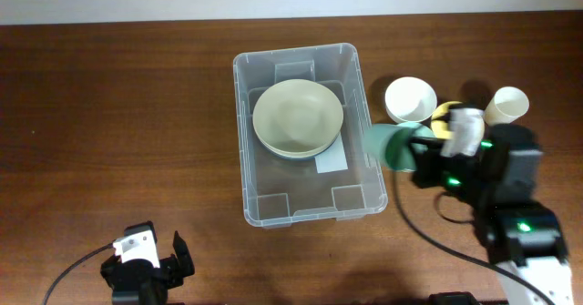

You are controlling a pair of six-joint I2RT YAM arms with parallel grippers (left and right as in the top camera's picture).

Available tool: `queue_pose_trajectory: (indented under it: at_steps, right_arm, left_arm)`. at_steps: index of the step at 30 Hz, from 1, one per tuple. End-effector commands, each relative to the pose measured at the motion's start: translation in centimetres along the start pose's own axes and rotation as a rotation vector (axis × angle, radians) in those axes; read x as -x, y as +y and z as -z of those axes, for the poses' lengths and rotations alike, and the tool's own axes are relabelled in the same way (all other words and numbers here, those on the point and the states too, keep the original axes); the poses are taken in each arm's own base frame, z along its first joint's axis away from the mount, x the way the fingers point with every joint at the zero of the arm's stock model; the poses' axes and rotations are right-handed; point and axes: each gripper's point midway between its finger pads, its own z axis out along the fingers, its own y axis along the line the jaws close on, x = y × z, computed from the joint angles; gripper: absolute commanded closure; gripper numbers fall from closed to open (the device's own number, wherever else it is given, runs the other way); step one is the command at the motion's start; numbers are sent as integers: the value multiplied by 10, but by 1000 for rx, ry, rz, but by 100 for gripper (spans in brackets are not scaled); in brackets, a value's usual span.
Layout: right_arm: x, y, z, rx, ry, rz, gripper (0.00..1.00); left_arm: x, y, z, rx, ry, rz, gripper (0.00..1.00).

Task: Pack container
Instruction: 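Lift the green cup and carry it over the container's front-left corner, then lower the green cup into the container, open and withdraw right gripper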

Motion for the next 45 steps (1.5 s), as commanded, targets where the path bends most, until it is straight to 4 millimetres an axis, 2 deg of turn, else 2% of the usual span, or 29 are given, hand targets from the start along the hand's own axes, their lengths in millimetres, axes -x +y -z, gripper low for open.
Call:
queue_pose_trajectory:
  at_steps: [1, 2, 6, 10, 13, 15, 24, 38, 45]
  right_arm:
    - [-9, 37, -32, 59, 67, 135, 96]
    - [-21, 52, -52, 78, 116, 200, 96]
    - [-51, 77, -89, 104, 209, 326, 96]
    - [-73, 94, -116, 90, 276, 423, 96]
    - [-78, 109, -127, 109, 295, 510, 96]
    - [-79, 116, -131, 119, 300, 555, 96]
    - [-90, 111, -149, 80, 336, 599, 96]
    - [-88, 116, -157, 96, 317, 588, 96]
    - [-102, 137, -152, 194, 348, 586, 96]
  left_arm:
    - [5, 3, 4, 11, -20, 7, 0]
    - [5, 3, 4, 11, -20, 7, 0]
    - [5, 3, 4, 11, -20, 7, 0]
    - [5, 3, 4, 11, -20, 7, 0]
    - [5, 3, 4, 11, -20, 7, 0]
    - [5, 3, 4, 11, -20, 7, 0]
    - [5, 3, 4, 11, -20, 7, 0]
    - [5, 3, 4, 11, -20, 7, 0]
    - [5, 3, 4, 11, -20, 7, 0]
